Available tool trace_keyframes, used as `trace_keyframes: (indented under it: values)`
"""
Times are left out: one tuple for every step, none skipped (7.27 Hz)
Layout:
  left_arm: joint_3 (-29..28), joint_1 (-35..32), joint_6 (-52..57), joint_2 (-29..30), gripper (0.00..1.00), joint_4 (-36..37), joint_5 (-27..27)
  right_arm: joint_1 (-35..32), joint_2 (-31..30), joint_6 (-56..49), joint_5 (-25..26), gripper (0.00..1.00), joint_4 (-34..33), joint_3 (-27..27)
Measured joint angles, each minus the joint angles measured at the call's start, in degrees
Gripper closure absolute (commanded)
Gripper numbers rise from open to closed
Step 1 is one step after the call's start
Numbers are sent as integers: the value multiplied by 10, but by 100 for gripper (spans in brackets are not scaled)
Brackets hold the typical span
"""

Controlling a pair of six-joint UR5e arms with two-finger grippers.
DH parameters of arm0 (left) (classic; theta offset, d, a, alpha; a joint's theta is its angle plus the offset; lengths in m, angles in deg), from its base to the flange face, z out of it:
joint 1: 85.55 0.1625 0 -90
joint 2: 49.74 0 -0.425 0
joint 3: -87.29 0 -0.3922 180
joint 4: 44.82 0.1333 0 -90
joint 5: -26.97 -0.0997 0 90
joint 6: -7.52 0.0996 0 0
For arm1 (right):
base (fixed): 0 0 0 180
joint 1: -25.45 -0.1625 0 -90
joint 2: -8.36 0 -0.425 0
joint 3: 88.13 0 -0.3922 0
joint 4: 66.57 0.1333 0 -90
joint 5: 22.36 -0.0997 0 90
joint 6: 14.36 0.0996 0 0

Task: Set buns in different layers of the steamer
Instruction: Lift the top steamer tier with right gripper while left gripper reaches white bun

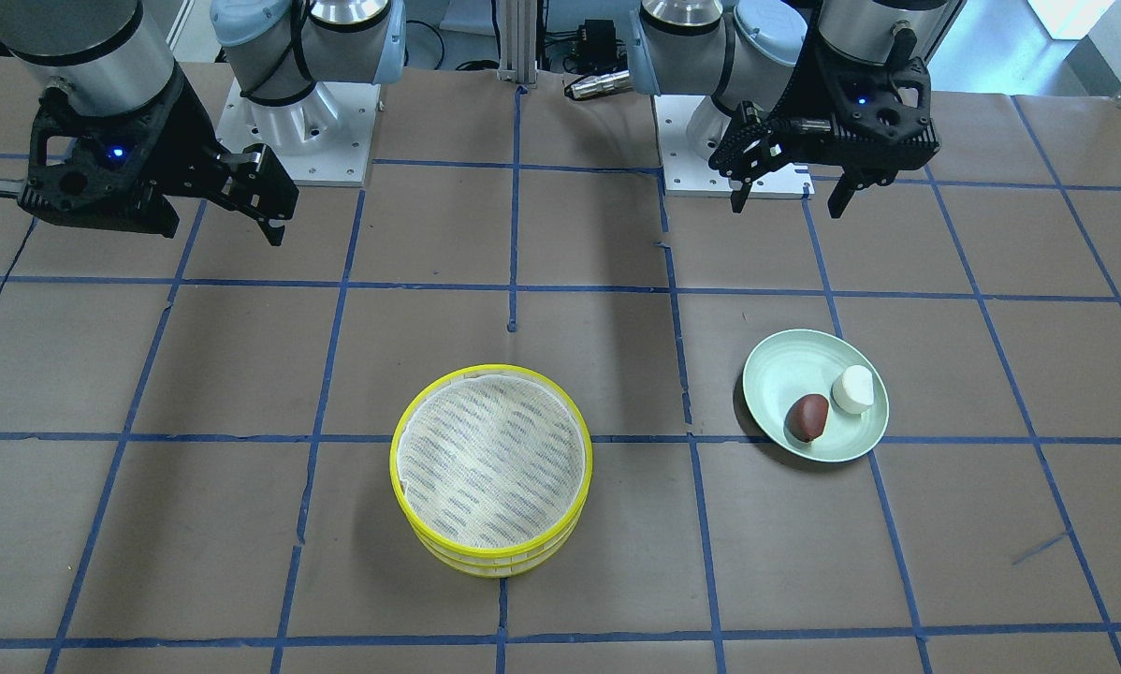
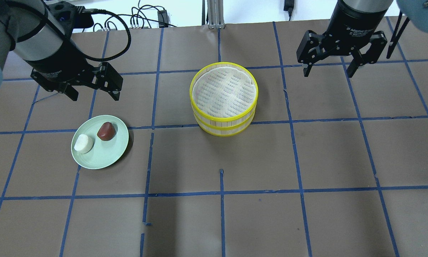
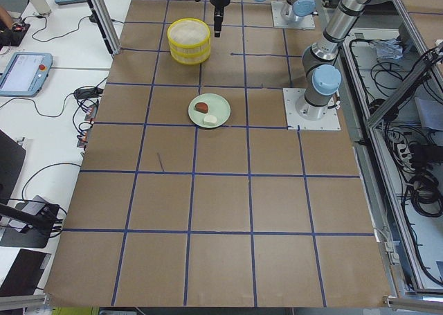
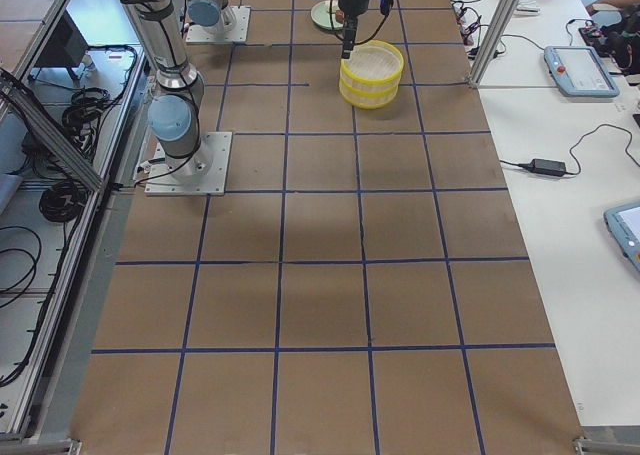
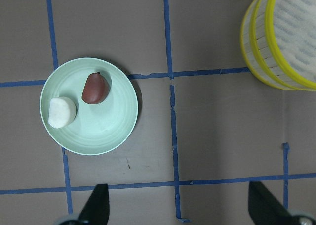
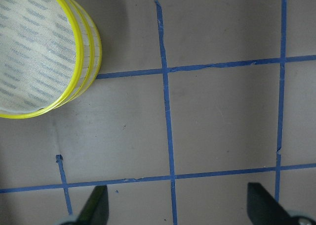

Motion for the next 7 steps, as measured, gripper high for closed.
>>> trace_keyframes:
  values:
    - [0,0,1,0,0,0,0,-1,-1,-1,5,0,-3,0]
    - [2,0,2,-2,0,0,1,-2,-1,-1,13,3,-6,0]
    - [8,1,4,-5,0,-2,1,-2,-1,-2,16,2,-10,0]
    - [12,2,5,-9,0,-5,1,-4,7,0,16,2,-30,2]
    - [15,7,12,-11,0,-7,0,-15,30,6,14,2,-74,8]
    - [15,16,37,-11,0,-10,-1,-40,67,17,15,2,-125,12]
    - [16,35,74,-11,0,-16,-1,-66,111,40,17,2,-182,16]
